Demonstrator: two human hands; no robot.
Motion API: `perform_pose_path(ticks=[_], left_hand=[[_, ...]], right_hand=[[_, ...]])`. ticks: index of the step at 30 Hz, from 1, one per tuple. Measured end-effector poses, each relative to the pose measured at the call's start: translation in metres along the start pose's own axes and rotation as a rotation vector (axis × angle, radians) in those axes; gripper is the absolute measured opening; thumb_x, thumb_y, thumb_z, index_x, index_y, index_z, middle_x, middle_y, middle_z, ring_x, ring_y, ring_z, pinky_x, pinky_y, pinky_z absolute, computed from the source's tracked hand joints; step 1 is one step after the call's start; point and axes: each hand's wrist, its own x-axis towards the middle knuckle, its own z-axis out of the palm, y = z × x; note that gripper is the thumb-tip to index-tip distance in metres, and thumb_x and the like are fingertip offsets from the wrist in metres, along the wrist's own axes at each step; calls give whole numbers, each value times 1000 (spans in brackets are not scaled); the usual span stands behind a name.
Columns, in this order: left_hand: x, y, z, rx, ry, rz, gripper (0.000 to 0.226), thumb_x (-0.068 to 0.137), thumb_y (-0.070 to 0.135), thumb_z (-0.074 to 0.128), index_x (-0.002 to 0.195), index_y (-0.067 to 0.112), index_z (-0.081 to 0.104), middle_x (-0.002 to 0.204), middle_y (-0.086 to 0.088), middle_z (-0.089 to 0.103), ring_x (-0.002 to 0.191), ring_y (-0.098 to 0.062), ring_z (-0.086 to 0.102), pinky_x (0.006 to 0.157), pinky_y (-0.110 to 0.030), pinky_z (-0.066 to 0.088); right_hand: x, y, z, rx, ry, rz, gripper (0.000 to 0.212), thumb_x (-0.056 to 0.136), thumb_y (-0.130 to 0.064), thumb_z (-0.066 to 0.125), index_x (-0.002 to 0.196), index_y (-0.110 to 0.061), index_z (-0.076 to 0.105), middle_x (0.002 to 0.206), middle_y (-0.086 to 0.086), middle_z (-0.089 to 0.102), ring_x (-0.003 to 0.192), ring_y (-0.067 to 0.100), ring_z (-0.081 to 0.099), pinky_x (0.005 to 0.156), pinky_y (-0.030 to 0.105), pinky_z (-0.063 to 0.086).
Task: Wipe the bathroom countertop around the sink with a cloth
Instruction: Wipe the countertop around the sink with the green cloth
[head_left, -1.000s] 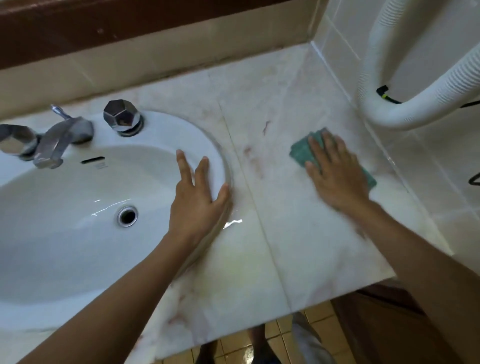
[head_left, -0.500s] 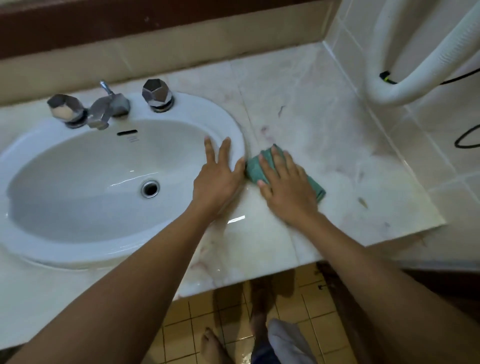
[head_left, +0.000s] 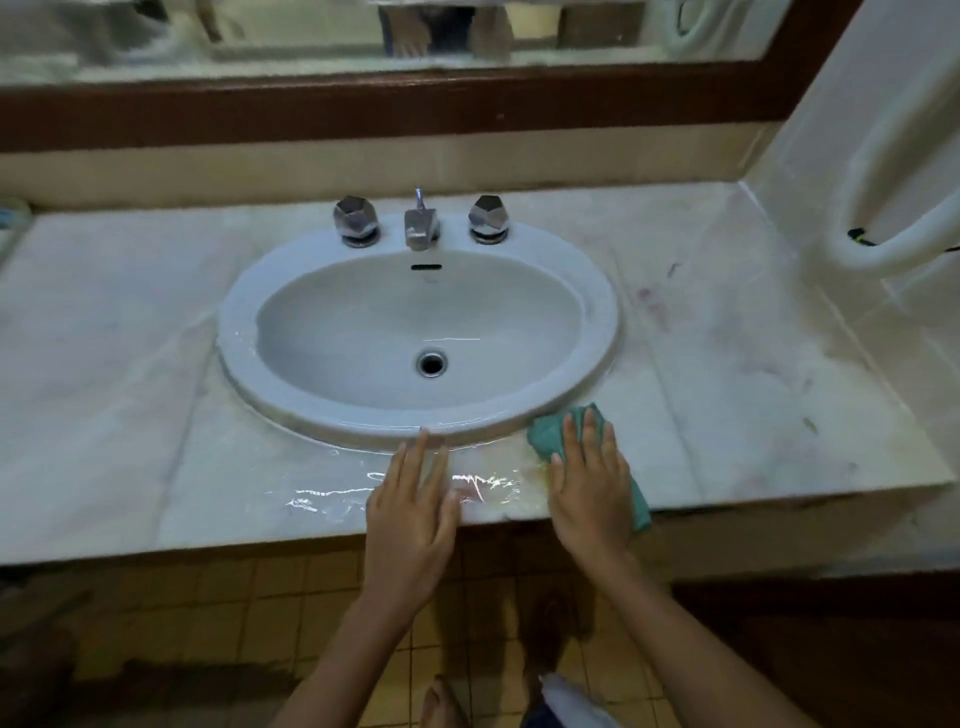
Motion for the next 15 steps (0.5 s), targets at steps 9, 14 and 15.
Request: perform_pose_path(ticks=[9, 14, 15], left_hand=[[-68, -43, -52, -300, 231, -301, 52, 85, 48, 35, 124, 24, 60, 139, 9, 48, 124, -11, 43, 101, -40, 37], [-39, -36, -84, -317, 204, -102, 50, 83, 38, 42, 131, 27, 54, 141, 14, 43, 128, -3, 39, 105, -31, 36], [-29, -35, -90, -285, 184, -27, 51, 82, 35, 45, 133, 28, 52, 143, 13, 41, 128, -4, 38, 105, -31, 36]], right_hand=[[-53, -116, 8, 621, -221, 15, 41, 102, -31, 31, 139, -20, 48, 144, 7, 47, 131, 26, 43, 100, 32, 37], [-32, -130, -46, 1299, -430, 369, 31, 100, -33, 43, 108, -12, 64, 103, 8, 66, 88, 19, 61, 74, 31, 49], [-23, -130, -56, 1412, -527, 441, 35, 98, -37, 45, 109, -10, 64, 102, 11, 66, 84, 22, 61, 72, 34, 50]])
